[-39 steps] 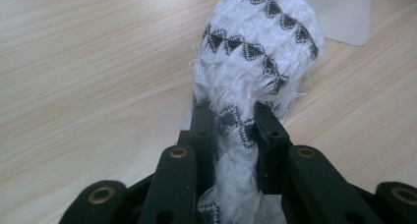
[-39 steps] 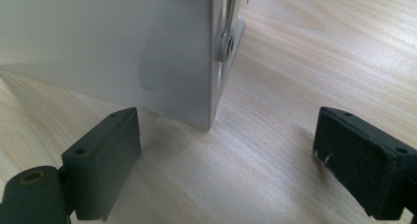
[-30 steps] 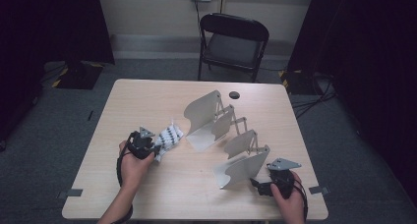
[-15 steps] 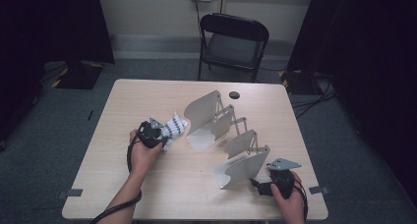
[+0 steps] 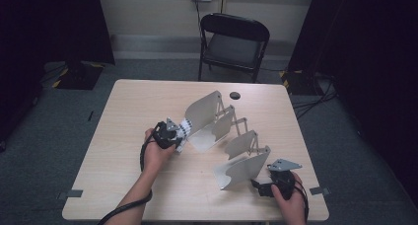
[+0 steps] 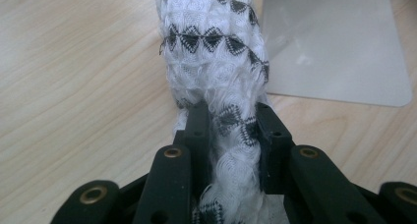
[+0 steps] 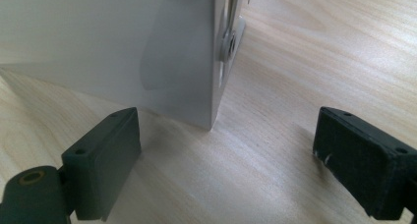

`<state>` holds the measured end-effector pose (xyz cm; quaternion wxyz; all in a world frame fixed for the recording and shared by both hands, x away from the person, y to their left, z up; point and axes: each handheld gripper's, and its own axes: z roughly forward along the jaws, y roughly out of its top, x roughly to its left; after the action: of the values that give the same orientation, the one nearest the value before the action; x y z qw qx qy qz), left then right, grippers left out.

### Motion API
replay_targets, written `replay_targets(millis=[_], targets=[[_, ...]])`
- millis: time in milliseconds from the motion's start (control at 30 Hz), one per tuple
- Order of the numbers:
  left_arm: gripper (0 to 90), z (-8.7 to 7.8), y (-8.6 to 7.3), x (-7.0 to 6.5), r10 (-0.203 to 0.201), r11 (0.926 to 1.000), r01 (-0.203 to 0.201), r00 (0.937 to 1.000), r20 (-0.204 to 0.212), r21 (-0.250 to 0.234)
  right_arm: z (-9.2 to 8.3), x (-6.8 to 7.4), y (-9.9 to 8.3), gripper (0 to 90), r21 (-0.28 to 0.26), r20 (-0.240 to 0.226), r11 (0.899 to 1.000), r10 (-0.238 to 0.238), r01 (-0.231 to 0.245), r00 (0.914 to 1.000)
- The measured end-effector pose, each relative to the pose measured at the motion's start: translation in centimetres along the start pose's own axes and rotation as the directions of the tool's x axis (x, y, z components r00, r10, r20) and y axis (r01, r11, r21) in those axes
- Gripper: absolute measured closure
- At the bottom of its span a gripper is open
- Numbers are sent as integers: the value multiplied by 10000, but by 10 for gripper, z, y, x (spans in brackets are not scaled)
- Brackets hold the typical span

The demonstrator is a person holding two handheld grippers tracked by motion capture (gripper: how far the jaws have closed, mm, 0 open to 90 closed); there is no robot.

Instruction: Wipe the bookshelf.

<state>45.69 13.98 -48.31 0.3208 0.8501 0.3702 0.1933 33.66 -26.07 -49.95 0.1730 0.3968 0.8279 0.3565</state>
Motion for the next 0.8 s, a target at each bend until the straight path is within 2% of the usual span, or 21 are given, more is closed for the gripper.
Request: replay_targets(millis=[133, 267, 433, 533, 600, 667, 733, 800], targets=[[736, 0, 1, -7, 117, 9999, -116, 9996, 253, -51, 0, 0, 0, 101, 0, -5, 10000, 4, -4, 10000], [747, 1, 3, -16, 288, 9995, -276, 9970, 721, -179, 0, 0, 0, 101, -1, -4, 10000, 1, -1, 10000], [748, -1, 4, -29, 797, 9968, -786, 9934, 830, -162, 0, 0, 0, 101, 0, -5, 10000, 1, -1, 10000], [749, -2, 3, -34, 859, 9963, -845, 9913, 997, -177, 0, 0, 0, 101, -1, -5, 10000, 4, -4, 10000], [750, -2, 2, -36, 759, 9969, -728, 9903, 1167, -307, 0, 0, 0, 101, 0, -4, 10000, -1, 1, 10000], [750, -4, 1, -37, 877, 9959, -844, 9886, 1227, -319, 0, 0, 0, 102, 1, -4, 10000, 2, -2, 10000], [750, -5, -1, -39, 678, 9972, -630, 9894, 1285, -405, 0, 0, 0, 101, -2, -5, 10000, -2, 2, 10000], [749, -6, -1, -37, 627, 9976, -585, 9901, 1252, -373, 0, 0, 0, 101, 1, -5, 10000, 2, -2, 10000]])
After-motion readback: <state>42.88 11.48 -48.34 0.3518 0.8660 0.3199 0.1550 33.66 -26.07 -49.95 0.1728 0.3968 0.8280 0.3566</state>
